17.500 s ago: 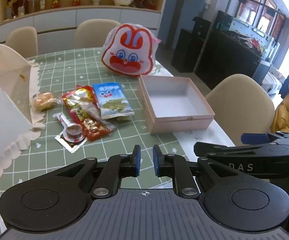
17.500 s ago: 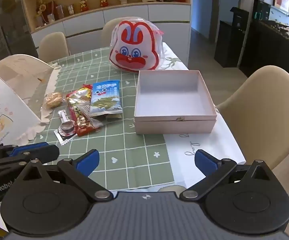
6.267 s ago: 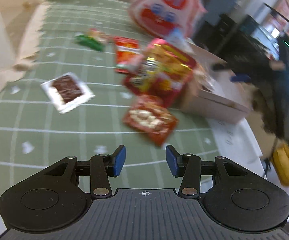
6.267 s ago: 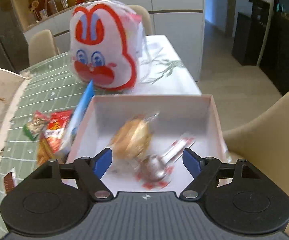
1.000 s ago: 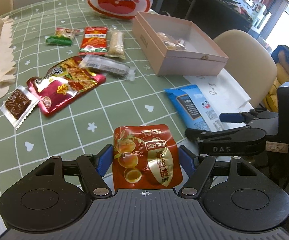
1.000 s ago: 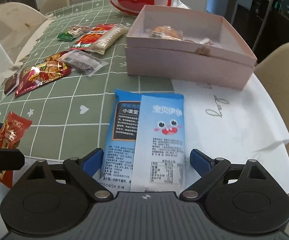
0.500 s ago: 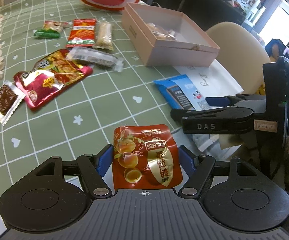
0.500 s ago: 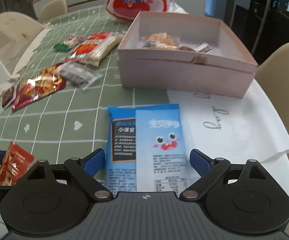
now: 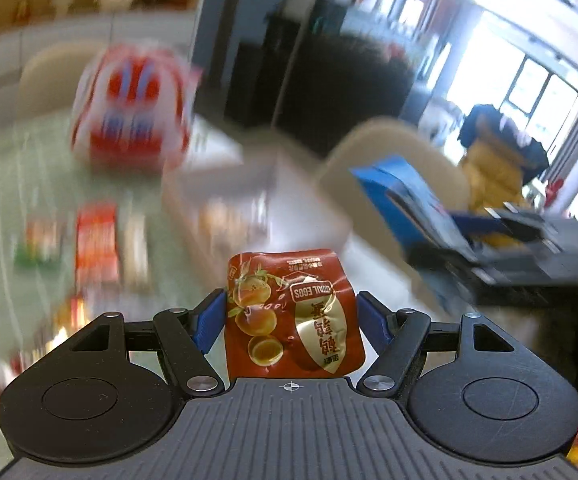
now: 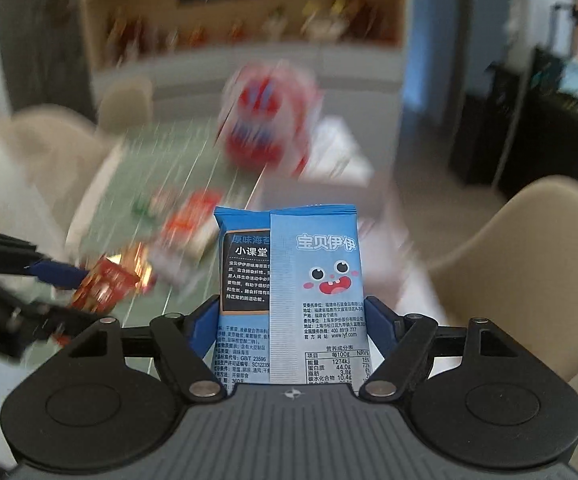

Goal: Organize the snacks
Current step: 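Lower the blue packet into the pink box and open the right tool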

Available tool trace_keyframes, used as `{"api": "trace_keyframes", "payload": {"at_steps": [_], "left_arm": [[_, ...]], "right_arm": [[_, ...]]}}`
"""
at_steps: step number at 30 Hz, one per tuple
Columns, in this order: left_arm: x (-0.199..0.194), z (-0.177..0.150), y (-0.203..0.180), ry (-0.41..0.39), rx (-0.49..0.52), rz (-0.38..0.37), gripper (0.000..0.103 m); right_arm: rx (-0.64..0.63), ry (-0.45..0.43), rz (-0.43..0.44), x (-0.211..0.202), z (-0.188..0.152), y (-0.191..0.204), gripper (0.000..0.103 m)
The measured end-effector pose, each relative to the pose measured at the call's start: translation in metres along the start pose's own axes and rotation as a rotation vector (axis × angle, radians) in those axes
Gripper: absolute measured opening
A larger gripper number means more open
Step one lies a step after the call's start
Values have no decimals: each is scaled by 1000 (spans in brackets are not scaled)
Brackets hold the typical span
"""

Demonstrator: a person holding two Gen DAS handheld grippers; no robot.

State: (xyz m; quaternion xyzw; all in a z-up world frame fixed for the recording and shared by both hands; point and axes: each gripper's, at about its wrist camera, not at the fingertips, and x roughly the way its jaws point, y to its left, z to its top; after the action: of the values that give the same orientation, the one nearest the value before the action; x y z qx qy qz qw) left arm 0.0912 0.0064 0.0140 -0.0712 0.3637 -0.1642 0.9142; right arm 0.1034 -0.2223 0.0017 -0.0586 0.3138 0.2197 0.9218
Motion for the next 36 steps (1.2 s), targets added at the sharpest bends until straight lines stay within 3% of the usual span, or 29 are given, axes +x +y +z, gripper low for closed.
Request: {"api": "trace_keyframes", "payload": {"at_steps": [3, 7, 12, 14, 15, 17, 18, 23, 28, 32, 36], "left_arm": [[31, 55, 5, -67, -22, 4, 76], [103, 97, 17, -45, -107, -5, 76], [221, 78, 42, 143, -246, -8, 77], [241, 66, 40, 179, -207, 59, 77], [246, 61, 34, 179, -137, 94, 77], [247, 54, 18, 162, 19, 164, 77], [244, 53, 14, 146, 38, 178, 77], [183, 61, 21, -34, -98, 76, 75], [122, 54, 29, -104, -230, 48, 74], [93, 7, 36, -54, -327, 44, 74], [74, -50, 43, 46, -429, 69, 74]], "right_arm": [[53, -90, -37, -18, 18, -19, 75], [97, -125, -92, -22, 22, -37, 75], [100, -80, -170, -22, 3, -51, 75], [102, -63, -193, -24, -8, -59, 75], [102, -55, -199, -24, -13, -62, 75], [100, -31, -205, -16, -19, -69, 76], [97, -14, -203, -9, -22, -72, 76], [99, 3, -116, 17, -8, -76, 76], [73, -14, 7, 65, 47, -71, 76], [86, 87, 69, 142, 90, -64, 77], [111, 269, 25, 229, 87, -54, 83]]}}
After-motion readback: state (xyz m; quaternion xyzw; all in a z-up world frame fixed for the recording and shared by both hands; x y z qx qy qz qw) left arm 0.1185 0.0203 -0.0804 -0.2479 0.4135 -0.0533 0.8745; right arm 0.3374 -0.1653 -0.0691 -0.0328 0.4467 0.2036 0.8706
